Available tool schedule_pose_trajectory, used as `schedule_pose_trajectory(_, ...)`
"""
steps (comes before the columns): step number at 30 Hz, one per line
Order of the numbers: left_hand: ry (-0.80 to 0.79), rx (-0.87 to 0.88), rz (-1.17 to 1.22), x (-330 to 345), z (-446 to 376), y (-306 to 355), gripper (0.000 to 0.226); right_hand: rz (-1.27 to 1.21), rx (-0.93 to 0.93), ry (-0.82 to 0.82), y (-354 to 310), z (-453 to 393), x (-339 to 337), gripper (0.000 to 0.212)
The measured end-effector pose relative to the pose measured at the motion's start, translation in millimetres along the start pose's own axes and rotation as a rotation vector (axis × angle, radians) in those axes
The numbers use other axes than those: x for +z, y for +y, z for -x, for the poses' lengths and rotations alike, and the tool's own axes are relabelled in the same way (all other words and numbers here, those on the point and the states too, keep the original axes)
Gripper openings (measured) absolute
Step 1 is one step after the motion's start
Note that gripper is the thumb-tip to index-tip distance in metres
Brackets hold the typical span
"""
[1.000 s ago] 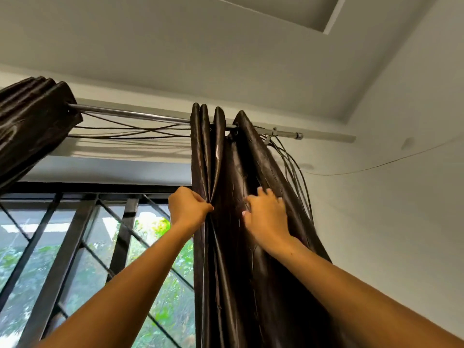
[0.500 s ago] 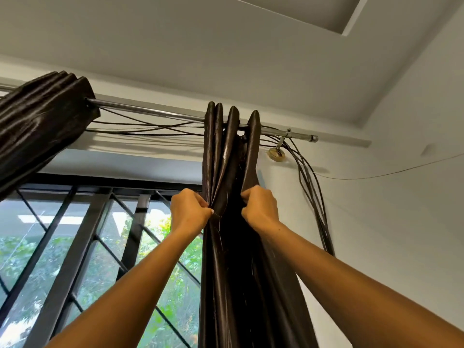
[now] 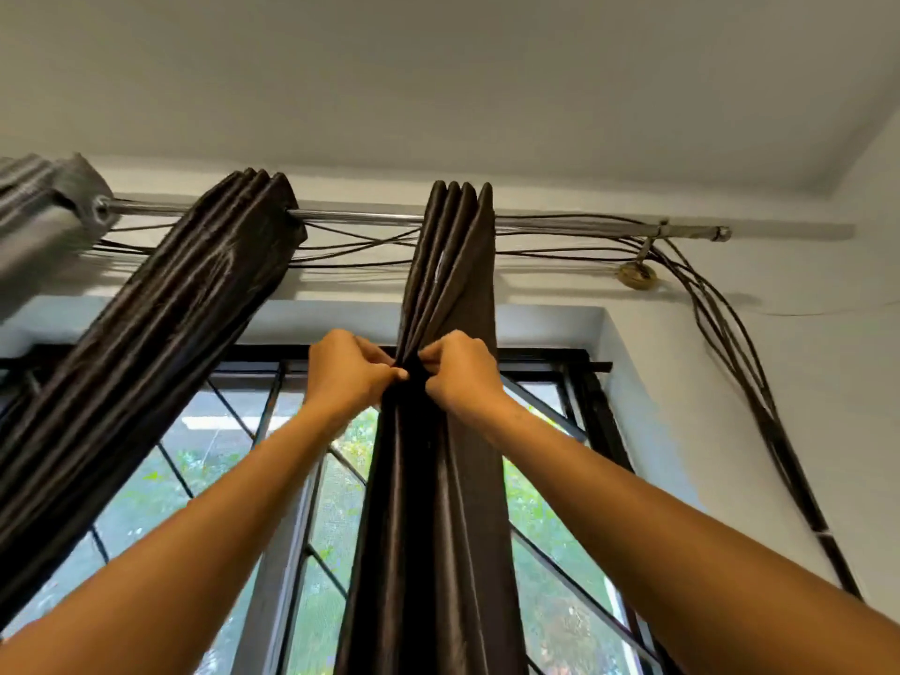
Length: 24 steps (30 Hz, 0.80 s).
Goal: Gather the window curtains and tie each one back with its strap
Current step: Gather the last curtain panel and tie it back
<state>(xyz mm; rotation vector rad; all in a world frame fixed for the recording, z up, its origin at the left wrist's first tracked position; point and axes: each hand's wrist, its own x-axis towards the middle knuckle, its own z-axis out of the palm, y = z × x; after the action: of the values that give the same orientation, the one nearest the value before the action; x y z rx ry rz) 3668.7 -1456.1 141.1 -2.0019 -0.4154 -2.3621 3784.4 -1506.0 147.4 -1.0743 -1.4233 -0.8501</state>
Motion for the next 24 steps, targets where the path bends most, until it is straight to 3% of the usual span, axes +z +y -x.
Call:
schedule_pose_trajectory(2, -0.005, 0.025, 0.027, 19, 5, 11, 0.018, -0.03, 0.028, 0.015, 16, 8, -9, 0.043)
schedule_pose_trajectory(11, 0.023, -0.01, 0.099, 52, 21, 21, 0.015, -0.153, 0.108, 0.06, 51, 23, -36, 0.049)
schedule_pose_trajectory(16, 0.025, -0.051, 0.154, 48, 26, 18, 0.017, -0.062, 0.151, 0.142, 51, 27, -38, 0.046)
schedule_pose_trajectory(19, 0.005, -0.081, 0.173, 45, 34, 13, 0.02, -0.086, 0.188, 0.099, 52, 28, -31, 0.046)
schedule_pose_trajectory(24, -0.018, -0.145, 0.191, 37, 62, 1, 0.022, -0.052, 0.167, 0.059, 51, 44, -26, 0.026)
